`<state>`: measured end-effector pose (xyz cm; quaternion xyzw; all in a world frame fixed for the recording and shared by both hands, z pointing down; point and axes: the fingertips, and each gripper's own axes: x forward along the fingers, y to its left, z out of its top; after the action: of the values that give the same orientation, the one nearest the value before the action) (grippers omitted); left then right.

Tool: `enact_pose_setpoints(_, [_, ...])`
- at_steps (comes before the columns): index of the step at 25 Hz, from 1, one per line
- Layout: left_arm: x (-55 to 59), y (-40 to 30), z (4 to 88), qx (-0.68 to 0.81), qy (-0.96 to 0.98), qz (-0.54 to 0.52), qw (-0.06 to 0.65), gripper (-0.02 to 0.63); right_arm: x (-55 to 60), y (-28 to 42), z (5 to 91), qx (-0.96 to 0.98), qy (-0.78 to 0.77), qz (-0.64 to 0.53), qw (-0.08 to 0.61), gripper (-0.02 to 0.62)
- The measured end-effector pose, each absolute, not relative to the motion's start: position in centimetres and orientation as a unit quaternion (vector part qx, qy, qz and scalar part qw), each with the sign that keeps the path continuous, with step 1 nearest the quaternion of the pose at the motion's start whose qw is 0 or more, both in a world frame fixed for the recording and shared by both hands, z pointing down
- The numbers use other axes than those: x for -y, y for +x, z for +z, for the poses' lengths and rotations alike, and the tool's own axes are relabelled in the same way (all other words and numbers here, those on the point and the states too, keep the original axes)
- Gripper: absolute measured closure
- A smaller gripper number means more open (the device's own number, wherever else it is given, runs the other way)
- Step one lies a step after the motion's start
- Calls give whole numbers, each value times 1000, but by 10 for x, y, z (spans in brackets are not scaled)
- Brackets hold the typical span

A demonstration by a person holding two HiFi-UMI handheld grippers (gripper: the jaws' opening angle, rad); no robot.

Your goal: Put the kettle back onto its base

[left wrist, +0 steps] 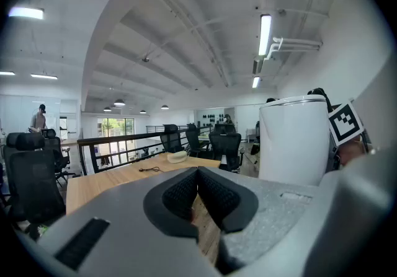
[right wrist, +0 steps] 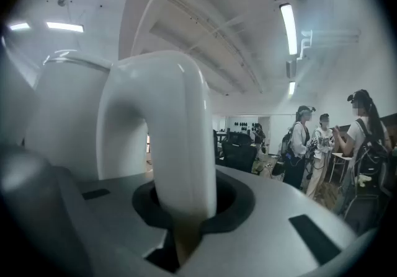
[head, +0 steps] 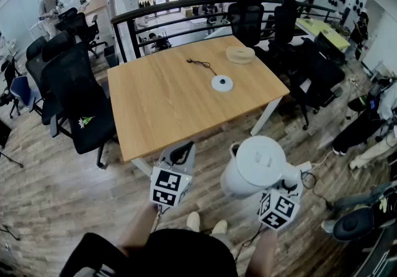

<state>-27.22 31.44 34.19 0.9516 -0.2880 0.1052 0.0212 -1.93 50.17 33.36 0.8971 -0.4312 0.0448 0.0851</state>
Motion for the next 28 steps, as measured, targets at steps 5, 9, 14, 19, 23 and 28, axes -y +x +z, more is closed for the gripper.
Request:
enact_pose_setpoints(5, [-310,-270,346,286,952,105,23,603,-499,-17,335,430,898,45,84,548])
enact_pose_setpoints(9, [-306,-268,348,284,953,107,27,603,-496,-16,336,427,899,52,77,546])
enact_pose_setpoints(14, [-301,-262,349,283,953,107,29,603,-491,-11,335,429,899,48,79,545])
enact_pose_setpoints(19, [-293,-250,350,283,953,108,29,603,-483,2,338,428,899,50,80,545])
enact_pose_setpoints(23, [-279,-236,352,288,951,110,30,603,-467,19,341,432,897,55,76,545])
enact_pose_setpoints(28, [-257,-212,357,297,948,114,30,603,-441,49,346,438,895,51,73,545])
